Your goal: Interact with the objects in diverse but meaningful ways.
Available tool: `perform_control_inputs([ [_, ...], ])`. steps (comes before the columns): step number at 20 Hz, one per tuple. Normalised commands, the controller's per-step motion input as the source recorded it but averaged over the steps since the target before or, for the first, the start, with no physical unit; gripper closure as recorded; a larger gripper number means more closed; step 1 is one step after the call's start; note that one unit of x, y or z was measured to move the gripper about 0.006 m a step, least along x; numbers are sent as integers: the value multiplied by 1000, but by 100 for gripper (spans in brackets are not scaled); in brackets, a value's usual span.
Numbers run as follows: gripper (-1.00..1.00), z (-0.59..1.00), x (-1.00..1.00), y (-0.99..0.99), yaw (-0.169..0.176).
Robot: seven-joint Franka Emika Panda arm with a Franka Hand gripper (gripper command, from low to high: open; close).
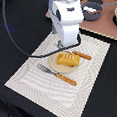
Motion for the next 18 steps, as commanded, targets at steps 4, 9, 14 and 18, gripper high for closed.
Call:
perform_control_inputs([
  [4,-100,21,59,-225,-13],
  [9,-100,8,20,-208,-26],
  [14,-100,-5,-168,-104,-49],
  [18,-100,12,-391,-112,-128],
])
